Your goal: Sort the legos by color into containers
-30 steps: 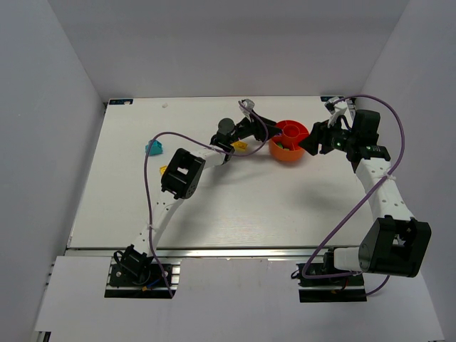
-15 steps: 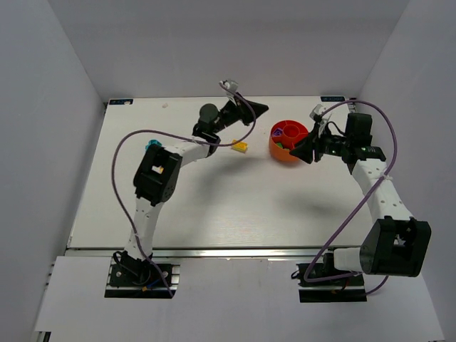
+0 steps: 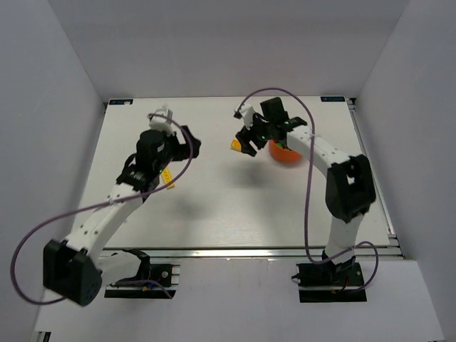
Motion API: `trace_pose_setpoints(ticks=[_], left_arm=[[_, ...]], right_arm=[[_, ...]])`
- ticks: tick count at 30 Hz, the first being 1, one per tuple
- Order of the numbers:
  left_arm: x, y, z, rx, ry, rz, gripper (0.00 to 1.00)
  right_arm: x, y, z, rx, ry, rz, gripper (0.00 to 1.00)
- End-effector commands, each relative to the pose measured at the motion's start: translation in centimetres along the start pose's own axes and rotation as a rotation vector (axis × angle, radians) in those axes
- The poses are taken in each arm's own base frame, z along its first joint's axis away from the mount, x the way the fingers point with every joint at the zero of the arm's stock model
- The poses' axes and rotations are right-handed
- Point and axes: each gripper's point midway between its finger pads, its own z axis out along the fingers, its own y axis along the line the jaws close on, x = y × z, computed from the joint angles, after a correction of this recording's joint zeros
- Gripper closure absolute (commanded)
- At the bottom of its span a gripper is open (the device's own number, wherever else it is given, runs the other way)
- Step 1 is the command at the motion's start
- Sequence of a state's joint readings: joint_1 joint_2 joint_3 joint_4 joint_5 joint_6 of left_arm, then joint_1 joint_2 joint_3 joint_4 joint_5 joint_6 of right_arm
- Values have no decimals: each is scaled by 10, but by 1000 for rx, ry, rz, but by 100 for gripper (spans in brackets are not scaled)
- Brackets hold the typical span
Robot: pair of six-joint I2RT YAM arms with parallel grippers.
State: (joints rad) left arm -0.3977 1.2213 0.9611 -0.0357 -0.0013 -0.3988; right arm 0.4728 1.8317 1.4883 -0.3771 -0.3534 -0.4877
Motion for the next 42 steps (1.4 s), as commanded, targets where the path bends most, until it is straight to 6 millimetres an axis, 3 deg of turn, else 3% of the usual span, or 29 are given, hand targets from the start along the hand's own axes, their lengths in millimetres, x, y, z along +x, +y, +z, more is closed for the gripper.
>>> trace_pose_setpoints(ticks=[1, 2, 3, 4, 5, 7, 8, 10, 14, 20, 30, 37, 40, 42], left_arm=[[34, 62, -63, -288, 68, 84, 2], [39, 69, -72, -312, 76, 89, 2], [46, 79, -81, -354, 86, 99, 2], [47, 82, -91, -362, 66, 112, 2], [63, 92, -97, -387, 91, 125, 2], [61, 102, -106, -427, 65, 148, 2], [57, 98, -107, -424, 54, 151, 2], [52, 97, -107, -407, 36, 145, 2], [57, 98, -104, -414, 67, 150, 2], [57, 96, -106, -396, 61, 150, 2], [59, 96, -105, -393, 67, 149, 2], [68, 103, -102, -433, 106, 144, 3], [69, 105, -102, -449, 113, 142, 3], [70, 106, -101, -451, 115, 141, 3]], right_arm=[[-22, -40, 11, 169, 54, 47, 21], [-9, -42, 33, 155, 100, 64, 14], [-28, -50, 33, 160, 83, 57, 11], [-31, -52, 41, 157, 89, 67, 11], [-30, -55, 49, 162, 99, 76, 11], [-27, -64, 68, 179, 122, 77, 11], [-16, -65, 82, 171, 144, 78, 11], [-25, -72, 90, 178, 118, 67, 11], [-14, -74, 110, 137, 126, 38, 11], [2, -51, 123, 15, 143, 21, 15], [38, -43, 133, -35, 215, 12, 32], [49, -43, 137, -40, 236, 21, 44], [50, -43, 137, -46, 235, 22, 52], [47, -44, 135, -44, 227, 25, 68]])
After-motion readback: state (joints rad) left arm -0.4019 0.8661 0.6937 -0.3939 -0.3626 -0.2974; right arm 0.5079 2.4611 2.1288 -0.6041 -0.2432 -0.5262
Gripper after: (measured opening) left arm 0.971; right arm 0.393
